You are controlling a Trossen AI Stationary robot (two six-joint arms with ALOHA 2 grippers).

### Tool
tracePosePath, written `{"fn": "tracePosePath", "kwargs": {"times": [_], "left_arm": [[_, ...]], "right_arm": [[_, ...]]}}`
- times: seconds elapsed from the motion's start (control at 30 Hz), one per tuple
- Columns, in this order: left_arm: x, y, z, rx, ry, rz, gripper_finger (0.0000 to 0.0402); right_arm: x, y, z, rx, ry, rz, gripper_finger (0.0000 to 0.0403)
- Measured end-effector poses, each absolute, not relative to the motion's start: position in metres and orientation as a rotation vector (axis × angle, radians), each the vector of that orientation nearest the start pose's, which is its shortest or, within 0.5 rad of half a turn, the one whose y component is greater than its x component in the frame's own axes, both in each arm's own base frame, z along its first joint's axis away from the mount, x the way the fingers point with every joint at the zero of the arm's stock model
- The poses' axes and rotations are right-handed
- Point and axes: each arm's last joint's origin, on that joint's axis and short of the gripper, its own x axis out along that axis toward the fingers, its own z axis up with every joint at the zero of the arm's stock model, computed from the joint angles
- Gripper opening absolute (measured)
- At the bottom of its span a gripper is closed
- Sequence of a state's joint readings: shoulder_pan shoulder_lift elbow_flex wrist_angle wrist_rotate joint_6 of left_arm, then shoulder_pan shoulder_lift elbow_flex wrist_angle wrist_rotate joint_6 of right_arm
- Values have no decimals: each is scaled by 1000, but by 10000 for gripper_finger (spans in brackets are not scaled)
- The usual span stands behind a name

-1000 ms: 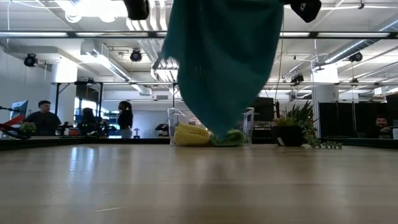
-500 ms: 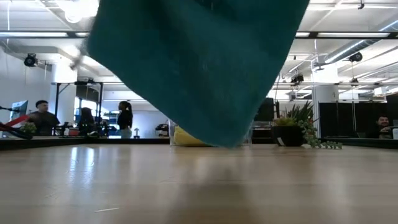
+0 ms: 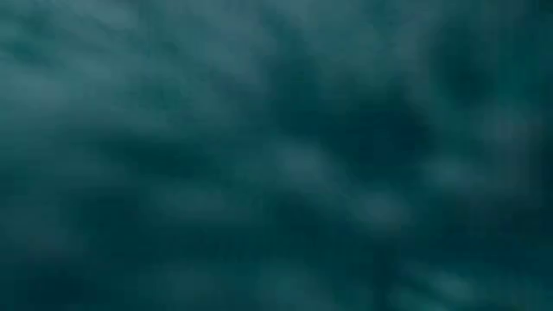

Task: Fold microfiber towels
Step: Fold the light blue microfiber towel

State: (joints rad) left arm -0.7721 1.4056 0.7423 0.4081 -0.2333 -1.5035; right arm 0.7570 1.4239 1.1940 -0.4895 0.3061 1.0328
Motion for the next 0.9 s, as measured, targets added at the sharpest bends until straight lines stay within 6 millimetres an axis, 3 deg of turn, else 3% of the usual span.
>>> {"fn": "tracePosePath", "kwargs": {"times": [0.13, 0.33, 0.57, 0.9], "left_arm": [[223, -189, 228, -1282, 523, -233, 2], [228, -161, 200, -1215, 542, -85, 2], [225, -127, 163, -1129, 529, 187, 1], [223, -79, 138, -1066, 393, 483, 2]], "right_arm": [[233, 182, 283, 605, 783, -17, 8], [236, 149, 244, 599, 853, -126, 8], [241, 113, 204, 566, 880, -204, 8], [251, 41, 175, 515, 842, -378, 8]]}}
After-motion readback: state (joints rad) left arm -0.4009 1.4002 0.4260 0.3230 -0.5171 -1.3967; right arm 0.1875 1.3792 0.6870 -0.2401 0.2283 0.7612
